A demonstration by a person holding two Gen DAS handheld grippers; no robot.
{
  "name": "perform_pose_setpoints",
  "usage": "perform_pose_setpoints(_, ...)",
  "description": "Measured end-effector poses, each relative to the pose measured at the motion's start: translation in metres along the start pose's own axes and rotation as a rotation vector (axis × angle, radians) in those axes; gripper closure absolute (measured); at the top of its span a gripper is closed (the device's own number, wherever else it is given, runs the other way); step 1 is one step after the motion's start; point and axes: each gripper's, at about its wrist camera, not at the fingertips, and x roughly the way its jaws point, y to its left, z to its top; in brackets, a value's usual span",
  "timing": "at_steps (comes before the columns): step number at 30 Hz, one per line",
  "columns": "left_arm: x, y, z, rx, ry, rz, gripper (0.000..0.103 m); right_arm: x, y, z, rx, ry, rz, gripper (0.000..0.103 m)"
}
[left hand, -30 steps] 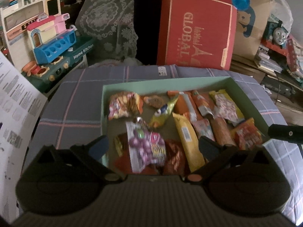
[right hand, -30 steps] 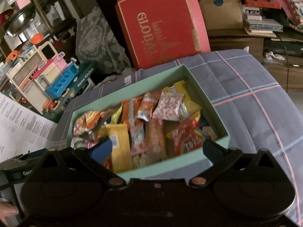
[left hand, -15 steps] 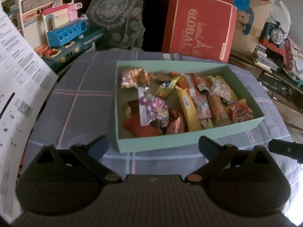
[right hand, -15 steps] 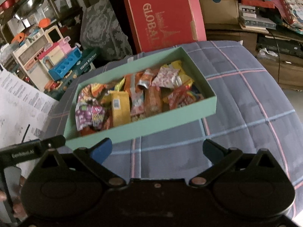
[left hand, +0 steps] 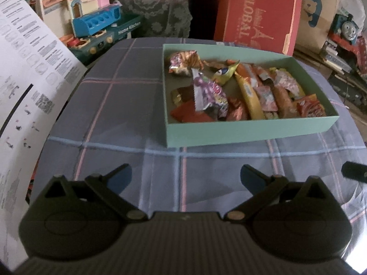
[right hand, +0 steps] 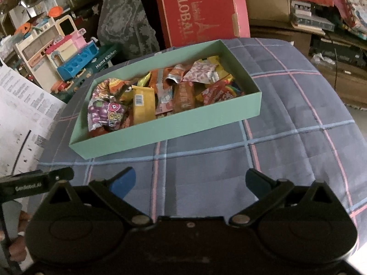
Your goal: Organize snacks
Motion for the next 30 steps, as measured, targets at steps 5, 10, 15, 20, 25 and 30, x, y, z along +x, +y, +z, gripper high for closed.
perform_pose_setpoints(5, -0.001, 0.002, -0.006, -0.004, -0.002, -0.006, 0.000, 0.006, -0.001, 0.001, -0.006, 0.022, -0.012, 0.000)
perform_pose_setpoints(10, 0.004, 0.002, -0.008, -0.006, 0.006, 0.017, 0.000, 0.010, 0.003, -0.002, -0.030, 0.042, -0.035, 0.000)
perform_pose_setpoints(15, 0.010, 0.001, -0.011, -0.009, 0.022, 0.021, 0.000, 0.011, 0.005, -0.003, -0.051, 0.050, -0.044, 0.000)
perform_pose_setpoints(20, 0.010, -0.001, -0.013, -0.002, 0.027, 0.015, 0.000, 0.013, 0.004, -0.001, -0.053, 0.054, -0.049, 0.000)
perform_pose_setpoints(25, 0.008, -0.002, -0.011, 0.000, 0.023, 0.015, 0.000, 0.013, 0.003, 0.000, -0.051, 0.054, -0.055, 0.000)
perform_pose_setpoints(30, 0.005, 0.000, -0.007, -0.007, 0.014, 0.016, 0.000, 0.012, 0.004, 0.002, -0.057, 0.050, -0.058, 0.000)
